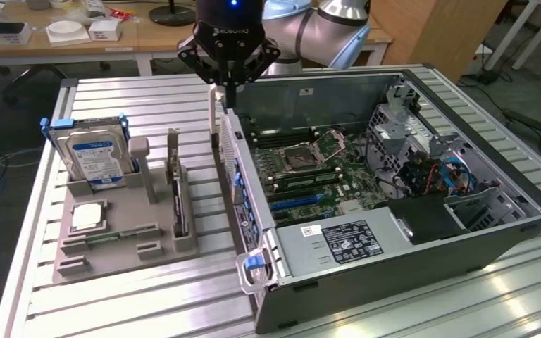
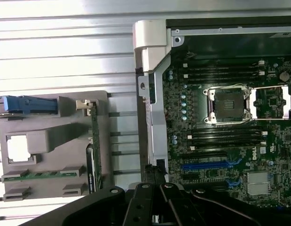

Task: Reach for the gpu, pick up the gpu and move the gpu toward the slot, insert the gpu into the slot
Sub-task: 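Reach for the gpu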

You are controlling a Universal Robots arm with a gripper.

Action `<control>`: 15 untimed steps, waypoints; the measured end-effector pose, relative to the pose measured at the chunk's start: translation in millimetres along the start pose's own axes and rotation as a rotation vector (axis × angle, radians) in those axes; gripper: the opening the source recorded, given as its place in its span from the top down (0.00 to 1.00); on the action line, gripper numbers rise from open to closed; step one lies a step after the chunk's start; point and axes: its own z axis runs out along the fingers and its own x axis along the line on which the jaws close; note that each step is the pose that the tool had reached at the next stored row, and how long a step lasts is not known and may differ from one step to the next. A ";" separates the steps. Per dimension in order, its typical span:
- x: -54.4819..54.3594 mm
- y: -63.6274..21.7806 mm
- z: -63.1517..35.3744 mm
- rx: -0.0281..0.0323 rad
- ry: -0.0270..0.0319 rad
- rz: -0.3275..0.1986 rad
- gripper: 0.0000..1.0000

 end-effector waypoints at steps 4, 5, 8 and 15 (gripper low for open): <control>6.1 -0.4 -0.2 0.0001 0.0000 0.000 0.90; 7.6 -0.5 -0.2 0.0000 0.0000 0.000 0.90; 12.1 -0.9 -0.3 0.0000 0.0000 0.000 0.90; 23.1 -1.7 -0.6 0.0000 0.0000 0.000 0.90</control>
